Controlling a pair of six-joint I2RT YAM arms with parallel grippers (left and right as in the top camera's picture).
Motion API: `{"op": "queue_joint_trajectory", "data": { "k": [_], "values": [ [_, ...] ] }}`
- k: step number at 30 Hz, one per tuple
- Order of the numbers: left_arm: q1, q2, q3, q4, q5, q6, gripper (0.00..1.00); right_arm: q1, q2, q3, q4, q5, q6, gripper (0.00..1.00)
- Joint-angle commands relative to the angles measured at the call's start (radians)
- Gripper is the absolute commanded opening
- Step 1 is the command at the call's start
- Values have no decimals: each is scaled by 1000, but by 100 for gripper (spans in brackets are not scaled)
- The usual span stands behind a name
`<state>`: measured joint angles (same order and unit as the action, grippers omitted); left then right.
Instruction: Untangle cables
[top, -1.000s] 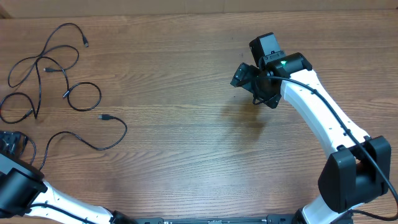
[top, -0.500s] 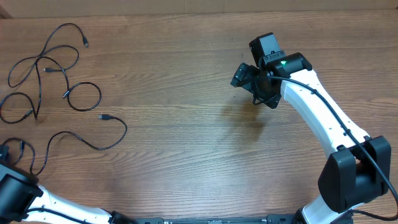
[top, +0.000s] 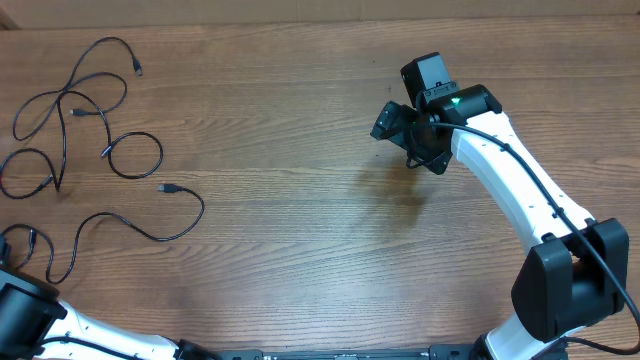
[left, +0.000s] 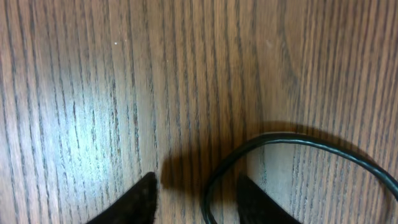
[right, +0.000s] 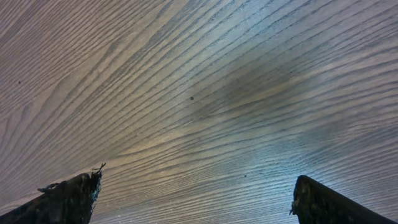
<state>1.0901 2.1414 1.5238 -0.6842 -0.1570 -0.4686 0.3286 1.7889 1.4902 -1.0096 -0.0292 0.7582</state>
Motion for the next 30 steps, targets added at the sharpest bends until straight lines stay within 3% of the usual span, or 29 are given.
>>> {"op": "queue_joint_trajectory", "data": {
  "k": [1, 9, 13, 19, 25, 30],
  "values": [
    [1, 5, -10, -17, 4, 1, 53, -3, -2, 1, 10, -2, -4, 100],
    [-1, -177, 0, -83, 87, -33, 64, -3, -2, 1, 17, -26, -9, 100],
    [-4, -318, 0, -109, 212, -34, 69, -3, -2, 1, -8, -26, -9, 100],
    [-47, -489, 0, -137, 449, -33, 98, -3, -3, 1, -60, -25, -9, 100],
    [-275, -642, 0, -248, 440, -33, 100, -3, -12, 1, -112, -25, -27, 100],
    [-619, -735, 0, -357, 227, -50, 100, -3, -59, 1, -160, -25, -57, 100]
  ]
}}
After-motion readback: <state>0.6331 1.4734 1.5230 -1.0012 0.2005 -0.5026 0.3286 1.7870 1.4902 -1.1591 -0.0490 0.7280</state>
